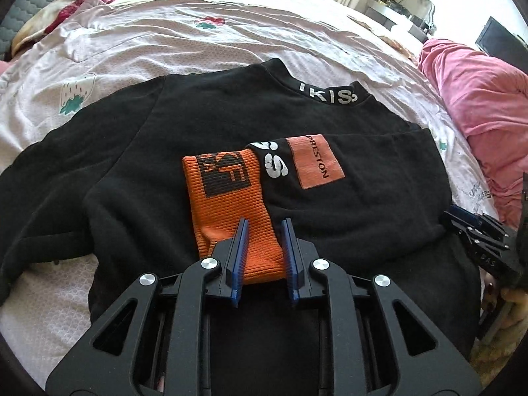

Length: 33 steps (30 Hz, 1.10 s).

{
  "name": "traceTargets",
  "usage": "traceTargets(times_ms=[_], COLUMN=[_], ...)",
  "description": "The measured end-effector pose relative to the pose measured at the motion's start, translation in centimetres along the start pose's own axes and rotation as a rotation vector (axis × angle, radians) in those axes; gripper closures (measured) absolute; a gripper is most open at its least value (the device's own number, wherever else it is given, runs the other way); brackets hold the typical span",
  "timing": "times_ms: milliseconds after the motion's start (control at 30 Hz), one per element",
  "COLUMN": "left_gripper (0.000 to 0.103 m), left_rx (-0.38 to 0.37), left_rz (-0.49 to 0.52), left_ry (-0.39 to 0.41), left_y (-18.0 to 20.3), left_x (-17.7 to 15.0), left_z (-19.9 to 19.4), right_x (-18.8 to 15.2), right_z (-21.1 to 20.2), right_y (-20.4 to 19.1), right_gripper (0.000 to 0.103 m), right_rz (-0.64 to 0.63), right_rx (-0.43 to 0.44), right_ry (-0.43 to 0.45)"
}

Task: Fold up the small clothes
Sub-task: 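Lay the cuff flat on the shirt body and open the left gripper, then move the left gripper to the other sleeve's orange cuff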

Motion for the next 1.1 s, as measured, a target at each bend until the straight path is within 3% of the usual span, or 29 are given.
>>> traceTargets(times_ms=[200,567,733,900,967,1000,1100], left_gripper=[0.083,0.072,0.056,0.049,0.040,0.028,0.021], left_rx=[-0.032,-0.069,-0.075,-0.055,-0.057,-0.059,-0.057], left_rz=[0.006,0.024,0.015,0.009,-0.008,-0.017,-0.041], left_ry=[0.015,0.013,0.022,0.030,0.039,0.045,0.073], left_y=[0.2,0.5,0.3,-0.2,-0.7,-0.9,-1.6], left_x=[-0.2,-0.3,-0.5,-0.5,-0.6,-0.7,-0.8], left_z=[-0.4,-0.8,-1.5,-2.3,-2.9,-3.1,-4.2], right_x=[-0.2,-0.9,-0.5,0.2,0.5,0.6,0.9], right_z=[-0.7,-0.9,-1.8,-3.2,-3.8,-4.1,-5.0], right_y=[0.4,-1.7,-2.2,-3.2,-3.7,-3.9,-4.9], right_gripper=[0.061,0.038,0.028,0.015,0.008,0.008,0.006], right_rz=[0.026,0.002,0.036,0.059,0.068,0.072,0.064], right_rx=[0.036,-0.022,0.017,0.037,0.052,0.060,0.084], right_ry=[0.044,0.076,0.082,0.115,0.129,0.137,0.154])
Point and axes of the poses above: each gripper's, at about its wrist camera, not at the fingertips, and z roughly the way its jaws point, y to its right, x to its top, the point moved 8 cm from there along z, roughly the way its jaws point, and after that the axes turned 15 degrees about -y, right-handed, at the moved point
